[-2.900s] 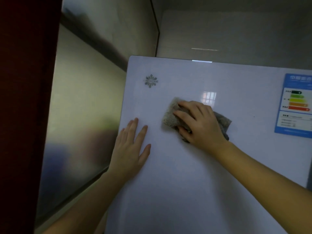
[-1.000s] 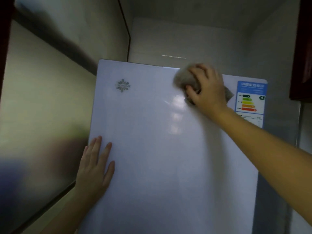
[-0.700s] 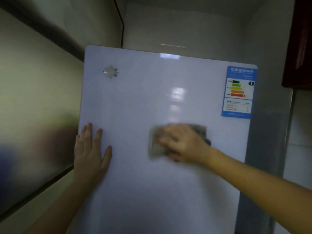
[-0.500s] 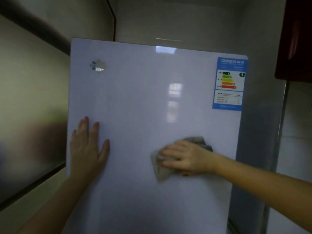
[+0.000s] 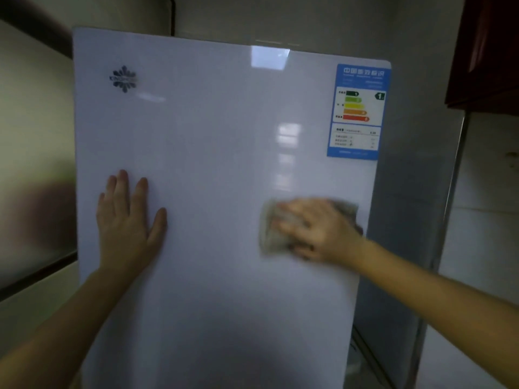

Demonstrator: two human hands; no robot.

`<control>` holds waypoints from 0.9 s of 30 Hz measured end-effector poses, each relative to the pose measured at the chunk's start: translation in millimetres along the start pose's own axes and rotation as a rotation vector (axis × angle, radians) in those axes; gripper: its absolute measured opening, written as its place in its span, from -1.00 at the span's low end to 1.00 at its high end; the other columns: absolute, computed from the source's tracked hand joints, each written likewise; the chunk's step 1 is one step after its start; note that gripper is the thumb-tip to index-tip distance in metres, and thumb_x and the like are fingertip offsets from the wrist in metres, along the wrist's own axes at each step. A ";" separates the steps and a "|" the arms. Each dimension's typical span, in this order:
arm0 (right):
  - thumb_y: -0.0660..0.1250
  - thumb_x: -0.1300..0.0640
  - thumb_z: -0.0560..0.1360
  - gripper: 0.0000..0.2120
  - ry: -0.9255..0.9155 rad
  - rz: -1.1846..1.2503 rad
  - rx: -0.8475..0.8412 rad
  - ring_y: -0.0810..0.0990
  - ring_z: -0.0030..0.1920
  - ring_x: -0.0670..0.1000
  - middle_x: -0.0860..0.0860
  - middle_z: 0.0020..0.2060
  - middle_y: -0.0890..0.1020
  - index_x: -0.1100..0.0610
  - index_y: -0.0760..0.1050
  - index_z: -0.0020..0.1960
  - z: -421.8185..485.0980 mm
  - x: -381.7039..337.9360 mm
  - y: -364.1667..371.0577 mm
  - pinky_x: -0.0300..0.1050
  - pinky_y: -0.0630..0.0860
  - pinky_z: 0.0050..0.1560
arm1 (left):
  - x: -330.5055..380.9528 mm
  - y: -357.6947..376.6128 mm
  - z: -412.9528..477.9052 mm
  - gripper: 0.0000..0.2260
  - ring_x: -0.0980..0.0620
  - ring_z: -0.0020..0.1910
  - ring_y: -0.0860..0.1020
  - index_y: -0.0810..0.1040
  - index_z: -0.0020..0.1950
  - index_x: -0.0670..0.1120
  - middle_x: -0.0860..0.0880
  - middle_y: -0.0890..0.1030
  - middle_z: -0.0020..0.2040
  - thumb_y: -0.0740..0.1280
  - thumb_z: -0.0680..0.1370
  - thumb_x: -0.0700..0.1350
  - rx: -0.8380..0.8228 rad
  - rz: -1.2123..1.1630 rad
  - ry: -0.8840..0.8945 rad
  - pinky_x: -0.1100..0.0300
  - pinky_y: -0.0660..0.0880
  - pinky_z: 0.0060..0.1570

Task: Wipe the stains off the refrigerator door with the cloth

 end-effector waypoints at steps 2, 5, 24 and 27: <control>0.38 -0.07 0.57 -0.54 -0.194 0.070 -0.115 0.53 0.36 0.18 0.14 0.40 0.53 0.07 0.46 0.42 -50.2 -38.2 13.5 0.13 0.48 0.28 | -1.2 0.5 -0.5 -0.37 -0.27 0.63 0.06 0.20 0.59 -0.12 -0.24 0.10 0.64 0.09 0.60 0.18 -0.017 0.006 -0.002 -0.20 0.01 0.58; 0.33 0.00 0.61 -0.60 -0.269 0.110 -0.204 0.53 0.35 0.14 0.11 0.41 0.51 0.06 0.47 0.42 -90.6 -60.3 21.6 0.06 0.50 0.24 | -5.0 -0.8 -0.2 -0.37 -0.28 0.63 0.06 0.18 0.60 -0.11 -0.24 0.10 0.64 0.08 0.61 0.19 -0.028 0.027 0.011 -0.21 0.03 0.57; 0.38 -0.08 0.53 -0.50 0.040 0.046 -0.069 0.50 0.34 0.20 0.18 0.38 0.53 0.09 0.52 0.41 -57.2 -36.9 9.1 0.16 0.43 0.29 | -11.0 -9.9 -0.4 -0.37 -0.25 0.63 0.09 0.18 0.61 -0.09 -0.23 0.12 0.64 0.08 0.61 0.19 -0.079 0.026 0.033 -0.21 0.12 0.55; 0.40 -0.06 0.55 -0.55 -0.063 0.078 -0.113 0.53 0.32 0.15 0.13 0.38 0.53 0.07 0.55 0.38 -58.5 -60.6 22.1 0.11 0.41 0.29 | -14.3 -11.0 -0.5 -0.38 -0.25 0.63 0.09 0.18 0.61 -0.08 -0.21 0.13 0.64 0.07 0.61 0.20 -0.089 0.031 0.043 -0.22 0.15 0.54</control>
Point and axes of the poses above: each hand's wrist, its own z-axis towards the middle knuckle, its own y-axis out of the palm, x = y × z, the point moved 1 cm from there along z, towards the middle knuckle
